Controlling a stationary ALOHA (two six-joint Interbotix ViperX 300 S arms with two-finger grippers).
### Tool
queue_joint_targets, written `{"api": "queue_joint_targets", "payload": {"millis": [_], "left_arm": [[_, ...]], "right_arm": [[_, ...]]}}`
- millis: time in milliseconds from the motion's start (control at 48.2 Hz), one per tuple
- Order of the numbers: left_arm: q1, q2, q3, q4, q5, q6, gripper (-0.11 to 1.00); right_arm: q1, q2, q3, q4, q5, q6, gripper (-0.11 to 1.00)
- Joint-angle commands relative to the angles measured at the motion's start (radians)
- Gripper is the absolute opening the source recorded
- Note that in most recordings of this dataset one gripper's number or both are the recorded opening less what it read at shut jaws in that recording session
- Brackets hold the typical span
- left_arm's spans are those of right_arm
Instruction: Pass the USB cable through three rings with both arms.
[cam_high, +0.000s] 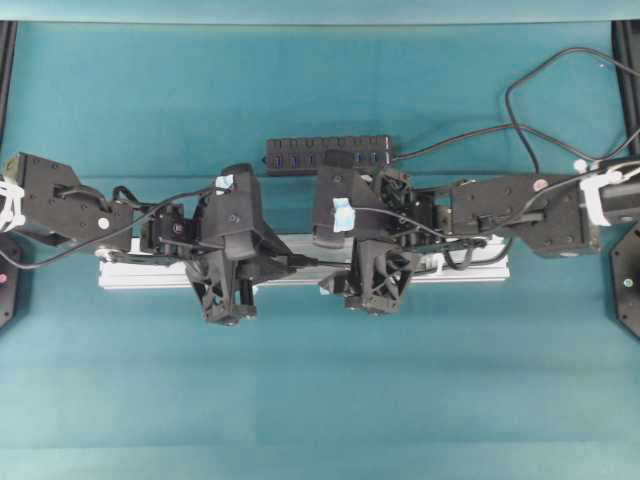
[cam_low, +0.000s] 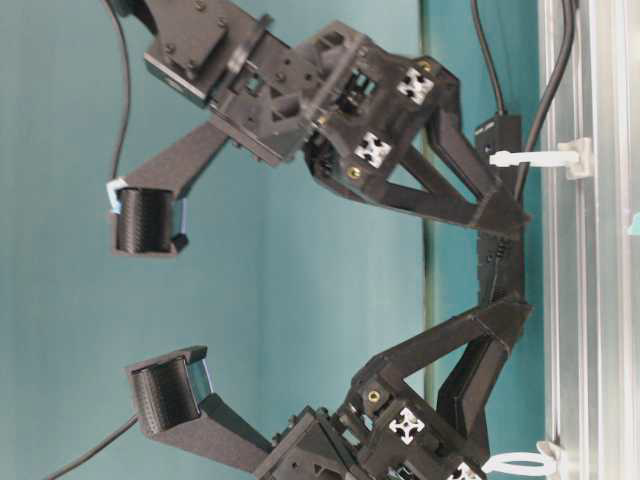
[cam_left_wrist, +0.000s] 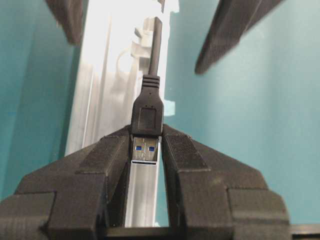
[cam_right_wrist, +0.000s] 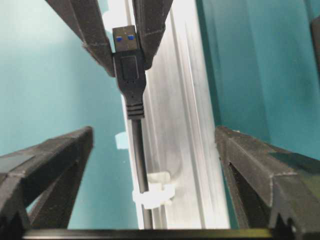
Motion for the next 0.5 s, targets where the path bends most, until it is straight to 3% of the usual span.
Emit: {"api": "queue_joint_targets", "payload": {"millis": [0, 311, 477], "left_arm": [[0.0, -0.02, -0.011, 0.002, -0.009, 0.002, 0.21], [0.0, -0.02, -0.011, 0.002, -0.009, 0.002, 0.21], [0.0, -0.021, -0.011, 0.002, -0.006, -0.003, 0.21]], "right_arm": [[0.005, 0.005, -0.02, -0.002, -0.011, -0.011, 0.6], [0.008, 0.038, -0.051, -0.002, -0.021, -0.012, 0.32], [0.014, 0.046, -0.064, -0.002, -0.02, -0.012, 0.08]]}}
